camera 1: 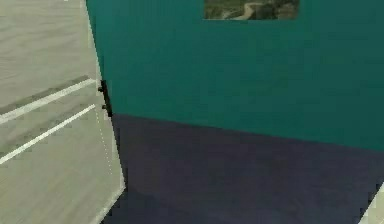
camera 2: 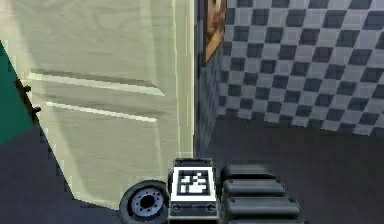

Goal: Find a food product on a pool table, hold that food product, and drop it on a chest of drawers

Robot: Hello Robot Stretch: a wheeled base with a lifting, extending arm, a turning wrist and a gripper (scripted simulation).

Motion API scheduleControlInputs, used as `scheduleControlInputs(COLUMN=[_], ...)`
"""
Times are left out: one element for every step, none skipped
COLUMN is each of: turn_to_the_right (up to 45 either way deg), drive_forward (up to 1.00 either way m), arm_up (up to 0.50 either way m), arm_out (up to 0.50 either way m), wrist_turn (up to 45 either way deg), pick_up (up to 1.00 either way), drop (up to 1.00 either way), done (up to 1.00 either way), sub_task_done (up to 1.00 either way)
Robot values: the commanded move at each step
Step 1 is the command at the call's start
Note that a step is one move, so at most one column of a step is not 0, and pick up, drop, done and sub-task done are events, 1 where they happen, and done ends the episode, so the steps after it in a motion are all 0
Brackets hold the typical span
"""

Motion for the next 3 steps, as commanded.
scheduleControlInputs(turn_to_the_right=[0.0, 6.0, 0.0], drive_forward=[1.0, 0.0, 0.35], arm_up=[0.0, 0.0, 0.0], arm_out=[0.0, 0.0, 0.0], wrist_turn=[0.0, 0.0, 0.0], pick_up=[0.0, 0.0, 0.0], drop=[0.0, 0.0, 0.0], done=[0.0, 0.0, 0.0], sub_task_done=[0.0, 0.0, 0.0])
